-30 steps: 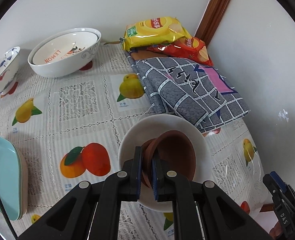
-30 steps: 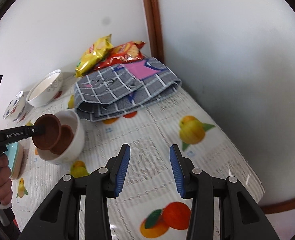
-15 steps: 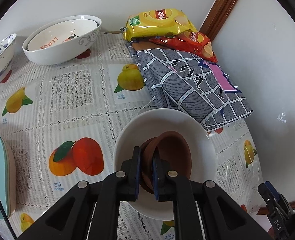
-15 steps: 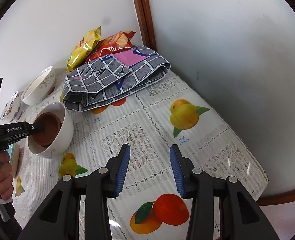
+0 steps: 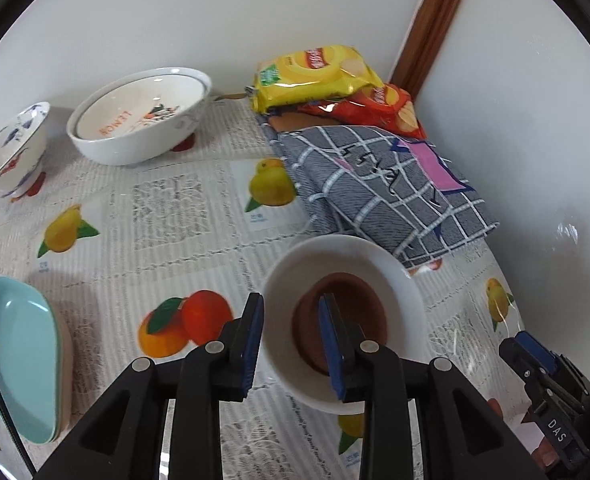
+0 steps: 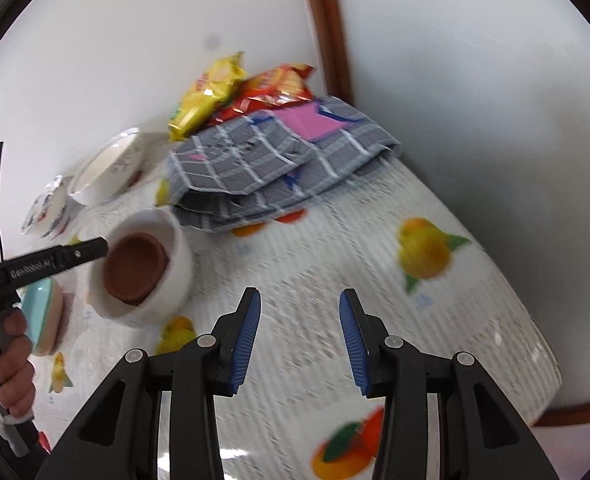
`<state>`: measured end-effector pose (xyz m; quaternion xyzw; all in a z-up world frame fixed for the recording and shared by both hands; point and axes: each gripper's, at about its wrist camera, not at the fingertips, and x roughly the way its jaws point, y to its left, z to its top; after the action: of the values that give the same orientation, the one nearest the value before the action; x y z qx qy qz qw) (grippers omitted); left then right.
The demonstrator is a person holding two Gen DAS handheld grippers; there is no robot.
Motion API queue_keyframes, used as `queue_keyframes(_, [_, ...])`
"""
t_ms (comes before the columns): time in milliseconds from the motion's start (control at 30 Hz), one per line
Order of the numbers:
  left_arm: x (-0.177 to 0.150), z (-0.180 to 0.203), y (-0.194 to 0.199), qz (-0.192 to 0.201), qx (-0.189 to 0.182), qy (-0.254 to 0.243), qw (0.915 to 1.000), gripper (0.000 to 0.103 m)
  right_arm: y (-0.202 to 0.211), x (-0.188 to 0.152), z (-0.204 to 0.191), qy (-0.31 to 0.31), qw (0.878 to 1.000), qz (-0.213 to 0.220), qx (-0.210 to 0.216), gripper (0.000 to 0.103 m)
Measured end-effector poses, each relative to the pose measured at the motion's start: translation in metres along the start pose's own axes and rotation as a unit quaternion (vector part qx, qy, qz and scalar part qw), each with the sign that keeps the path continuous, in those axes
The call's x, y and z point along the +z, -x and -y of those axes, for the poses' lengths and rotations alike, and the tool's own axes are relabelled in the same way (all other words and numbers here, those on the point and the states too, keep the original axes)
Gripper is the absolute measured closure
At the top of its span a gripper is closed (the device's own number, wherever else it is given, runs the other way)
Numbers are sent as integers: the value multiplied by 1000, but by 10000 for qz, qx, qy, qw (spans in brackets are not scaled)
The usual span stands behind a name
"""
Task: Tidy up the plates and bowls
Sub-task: 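Lower the left gripper's terracotta bowl into the white bowl and open it, then close both grippers on opposite sides of the white bowl rim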
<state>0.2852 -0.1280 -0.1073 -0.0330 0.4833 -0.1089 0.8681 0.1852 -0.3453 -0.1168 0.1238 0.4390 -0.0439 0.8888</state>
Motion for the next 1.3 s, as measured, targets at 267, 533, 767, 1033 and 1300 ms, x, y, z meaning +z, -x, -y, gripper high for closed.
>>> queue_keyframes(267, [-2, -25, -13, -255, 114, 239, 9993, 76, -30, 20, -47, 309, 9976, -227, 572, 72])
queue_keyframes(533, [-3, -25, -34, -565, 40, 142, 9983, 74, -70, 18, -76, 598, 9950, -657, 460, 81])
queue_keyframes(767, [-2, -21, -46, -652, 90, 35, 9978, 73, -83, 20, -82, 573, 9951, -776, 216, 81])
queue_keyframes(1033, [-1, -20, -56, -734, 122, -32, 9972, 72, -94, 22, -83, 535, 9950, -839, 14, 78])
queue_keyframes(1300, [-1, -20, -57, -581, 100, -57, 9982, 72, -103, 23, -78, 457, 9950, -884, 83, 73])
